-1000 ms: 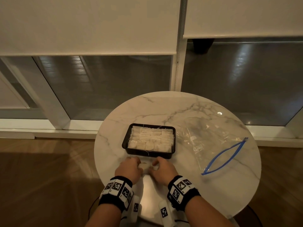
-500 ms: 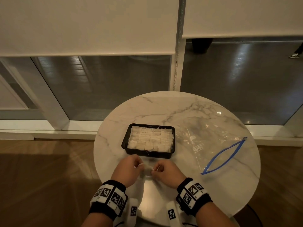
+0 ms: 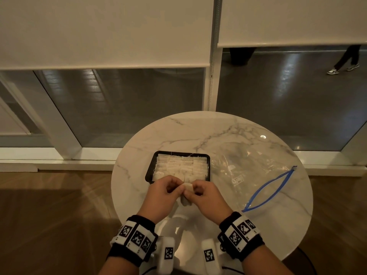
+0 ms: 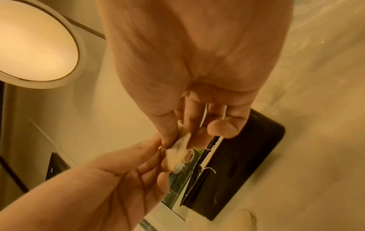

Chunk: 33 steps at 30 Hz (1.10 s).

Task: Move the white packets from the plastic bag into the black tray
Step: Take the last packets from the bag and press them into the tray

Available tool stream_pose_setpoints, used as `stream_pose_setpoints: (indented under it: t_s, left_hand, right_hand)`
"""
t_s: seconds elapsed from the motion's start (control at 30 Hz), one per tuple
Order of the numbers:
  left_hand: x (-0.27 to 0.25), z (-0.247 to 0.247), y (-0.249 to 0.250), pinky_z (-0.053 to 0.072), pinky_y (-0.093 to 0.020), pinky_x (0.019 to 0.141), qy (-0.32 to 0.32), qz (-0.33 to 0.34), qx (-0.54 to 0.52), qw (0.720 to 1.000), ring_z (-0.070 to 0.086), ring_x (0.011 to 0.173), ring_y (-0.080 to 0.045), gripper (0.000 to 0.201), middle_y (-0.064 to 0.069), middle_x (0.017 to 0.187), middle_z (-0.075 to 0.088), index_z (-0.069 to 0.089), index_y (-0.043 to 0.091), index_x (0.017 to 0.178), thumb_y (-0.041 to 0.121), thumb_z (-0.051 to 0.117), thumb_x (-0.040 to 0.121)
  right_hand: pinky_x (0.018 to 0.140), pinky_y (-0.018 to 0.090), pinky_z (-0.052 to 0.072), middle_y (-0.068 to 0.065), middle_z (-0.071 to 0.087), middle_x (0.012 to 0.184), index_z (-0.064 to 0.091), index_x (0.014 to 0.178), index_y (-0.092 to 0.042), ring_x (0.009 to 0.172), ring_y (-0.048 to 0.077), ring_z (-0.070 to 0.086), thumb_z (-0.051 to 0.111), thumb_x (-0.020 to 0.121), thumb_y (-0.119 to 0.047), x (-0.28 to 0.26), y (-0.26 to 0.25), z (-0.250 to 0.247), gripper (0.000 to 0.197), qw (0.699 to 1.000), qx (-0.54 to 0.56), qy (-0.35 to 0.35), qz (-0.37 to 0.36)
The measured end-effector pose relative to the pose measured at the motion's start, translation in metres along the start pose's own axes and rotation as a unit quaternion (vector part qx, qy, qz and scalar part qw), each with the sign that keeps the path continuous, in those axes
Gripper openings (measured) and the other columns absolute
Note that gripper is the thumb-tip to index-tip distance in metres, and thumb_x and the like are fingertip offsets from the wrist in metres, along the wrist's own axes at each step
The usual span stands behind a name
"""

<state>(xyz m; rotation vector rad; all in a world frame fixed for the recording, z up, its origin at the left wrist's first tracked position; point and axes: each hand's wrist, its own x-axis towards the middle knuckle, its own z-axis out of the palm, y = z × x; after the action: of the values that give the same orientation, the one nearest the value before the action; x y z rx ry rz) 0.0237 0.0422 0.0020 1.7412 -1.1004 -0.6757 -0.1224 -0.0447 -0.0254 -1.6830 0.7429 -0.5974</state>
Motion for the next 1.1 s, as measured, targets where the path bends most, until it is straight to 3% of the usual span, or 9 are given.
stream_pose_setpoints:
  t_s: [0.1, 0.17, 0.27, 0.4, 0.5, 0.7, 0.8, 0.93, 1.1]
  left_hand:
    - [-0.002, 0.0, 0.0, 0.058, -0.023, 0.074, 0.0, -0.008, -0.013, 1.0, 0.073, 0.079, -0.011, 0.004, 0.002, 0.081, 0.076, 0.073, 0.016, 0.091, 0.012, 0.074, 0.09]
    - [-0.002, -0.001, 0.001, 0.059, -0.023, 0.074, -0.012, -0.005, -0.021, 1.0, 0.073, 0.079, -0.01, 0.003, 0.002, 0.082, 0.076, 0.073, 0.015, 0.093, 0.015, 0.075, 0.09]
    - [-0.003, 0.0, 0.002, 0.058, -0.022, 0.074, -0.018, -0.009, -0.04, 0.999, 0.073, 0.083, -0.01, 0.005, 0.001, 0.086, 0.076, 0.073, 0.016, 0.097, 0.016, 0.072, 0.093]
    - [-0.005, 0.001, 0.003, 0.057, -0.023, 0.072, -0.029, -0.055, -0.063, 0.996, 0.073, 0.084, -0.01, 0.011, 0.002, 0.092, 0.076, 0.071, 0.02, 0.105, 0.025, 0.064, 0.098]
    - [-0.007, 0.002, 0.002, 0.058, -0.024, 0.073, -0.051, -0.071, -0.087, 0.992, 0.073, 0.084, -0.015, 0.008, -0.004, 0.09, 0.077, 0.071, 0.015, 0.103, 0.016, 0.066, 0.097]
    - [-0.004, 0.003, 0.005, 0.058, -0.025, 0.074, -0.025, -0.076, -0.173, 0.982, 0.072, 0.081, -0.016, 0.013, -0.015, 0.094, 0.076, 0.07, 0.005, 0.106, 0.002, 0.065, 0.095]
    - [-0.003, 0.001, 0.009, 0.058, -0.024, 0.072, 0.011, -0.059, -0.172, 0.983, 0.071, 0.078, -0.014, 0.016, -0.011, 0.092, 0.075, 0.069, 0.009, 0.107, 0.0, 0.065, 0.094]
    - [0.002, -0.003, 0.013, 0.058, -0.024, 0.075, 0.065, -0.024, -0.146, 0.987, 0.07, 0.078, -0.01, 0.019, -0.011, 0.093, 0.073, 0.068, 0.017, 0.106, 0.003, 0.067, 0.093]
    - [0.002, -0.006, 0.016, 0.057, -0.023, 0.075, 0.1, -0.021, -0.167, 0.981, 0.071, 0.08, -0.011, 0.023, -0.008, 0.09, 0.075, 0.068, 0.02, 0.107, 0.004, 0.071, 0.091]
  right_hand:
    - [0.062, 0.027, 0.051, 0.002, 0.075, 0.076, 0.071, 0.089, -0.023, 0.066, 0.01, 0.067, 0.074, 0.088, -0.03, -0.001, -0.004, -0.002, 0.008, 1.0, 0.014, 0.005, 0.005]
    - [0.061, 0.02, 0.049, -0.002, 0.073, 0.075, 0.071, 0.092, -0.024, 0.066, 0.005, 0.065, 0.072, 0.091, -0.027, -0.001, -0.008, -0.003, 0.003, 1.0, 0.017, 0.012, -0.005]
    - [0.068, 0.026, 0.055, 0.0, 0.073, 0.079, 0.073, 0.087, -0.023, 0.072, 0.012, 0.066, 0.072, 0.091, -0.023, 0.0, -0.011, -0.005, 0.004, 0.999, 0.029, 0.028, -0.023]
    - [0.058, 0.027, 0.051, 0.014, 0.07, 0.078, 0.072, 0.093, -0.011, 0.062, 0.018, 0.06, 0.069, 0.093, -0.015, 0.001, -0.011, -0.008, 0.005, 0.988, 0.121, 0.085, 0.032]
    - [0.064, 0.033, 0.054, 0.018, 0.071, 0.084, 0.07, 0.098, -0.007, 0.067, 0.025, 0.064, 0.069, 0.093, -0.014, 0.004, -0.01, -0.01, 0.009, 0.961, 0.238, 0.114, 0.079]
    - [0.061, 0.027, 0.056, 0.014, 0.071, 0.084, 0.065, 0.091, -0.005, 0.073, 0.021, 0.067, 0.063, 0.095, -0.004, 0.004, -0.017, -0.012, 0.004, 0.918, 0.366, 0.114, 0.104]
    - [0.061, 0.03, 0.055, 0.013, 0.071, 0.084, 0.066, 0.089, -0.009, 0.075, 0.025, 0.069, 0.063, 0.095, -0.008, 0.003, -0.017, -0.014, 0.006, 0.931, 0.333, 0.104, 0.112]
    - [0.061, 0.031, 0.05, 0.007, 0.071, 0.085, 0.07, 0.09, -0.013, 0.074, 0.018, 0.064, 0.066, 0.093, -0.016, 0.0, -0.011, -0.013, 0.007, 0.968, 0.2, 0.096, 0.121]
    - [0.059, 0.028, 0.048, 0.005, 0.072, 0.084, 0.071, 0.087, -0.016, 0.074, 0.016, 0.062, 0.067, 0.093, -0.018, -0.001, -0.01, -0.01, 0.008, 0.974, 0.169, 0.08, 0.129]
